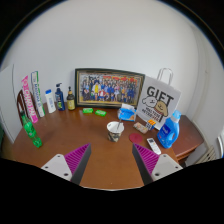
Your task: Pour water
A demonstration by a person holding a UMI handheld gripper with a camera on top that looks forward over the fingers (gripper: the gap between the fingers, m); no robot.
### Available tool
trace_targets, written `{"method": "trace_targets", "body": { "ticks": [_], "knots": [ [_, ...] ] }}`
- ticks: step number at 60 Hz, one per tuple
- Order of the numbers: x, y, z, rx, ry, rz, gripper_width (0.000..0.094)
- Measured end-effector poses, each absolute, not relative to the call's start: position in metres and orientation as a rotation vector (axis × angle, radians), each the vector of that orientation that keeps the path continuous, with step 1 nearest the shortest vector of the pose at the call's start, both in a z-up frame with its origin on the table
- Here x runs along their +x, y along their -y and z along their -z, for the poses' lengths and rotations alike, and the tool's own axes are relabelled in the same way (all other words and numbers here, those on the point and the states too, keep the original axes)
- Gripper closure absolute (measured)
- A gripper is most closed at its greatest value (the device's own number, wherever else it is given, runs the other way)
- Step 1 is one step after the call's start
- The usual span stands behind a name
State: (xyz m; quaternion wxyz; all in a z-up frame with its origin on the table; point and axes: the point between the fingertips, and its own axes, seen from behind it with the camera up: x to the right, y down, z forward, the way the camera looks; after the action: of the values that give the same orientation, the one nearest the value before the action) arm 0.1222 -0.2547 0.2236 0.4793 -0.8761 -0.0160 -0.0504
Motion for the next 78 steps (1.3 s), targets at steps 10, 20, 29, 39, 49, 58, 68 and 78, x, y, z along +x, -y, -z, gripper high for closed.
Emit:
{"method": "trace_targets", "body": {
  "ticks": [10,20,29,39,49,58,68,78],
  "knots": [
    [0.073,0.263,-0.218,-2.117,0.060,0.116,0.0082],
    [-0.016,0.271,-0.203,-2.102,0.054,0.051,0.0082],
    [-0.119,0.275,-0.186,-2.079,0.083,-0.033,0.0081],
    [-0.233,0.262,-0.155,-2.057,0.124,-0.135,0.0078],
    [-0.302,0.225,-0.133,-1.997,0.139,-0.160,0.0078],
    [-0.323,0.183,-0.110,-1.961,0.101,-0.134,0.0077],
    [-0.326,0.150,-0.092,-1.929,0.068,-0.093,0.0116],
    [-0.325,0.132,-0.076,-1.916,0.062,-0.071,0.0346]
  ]
}}
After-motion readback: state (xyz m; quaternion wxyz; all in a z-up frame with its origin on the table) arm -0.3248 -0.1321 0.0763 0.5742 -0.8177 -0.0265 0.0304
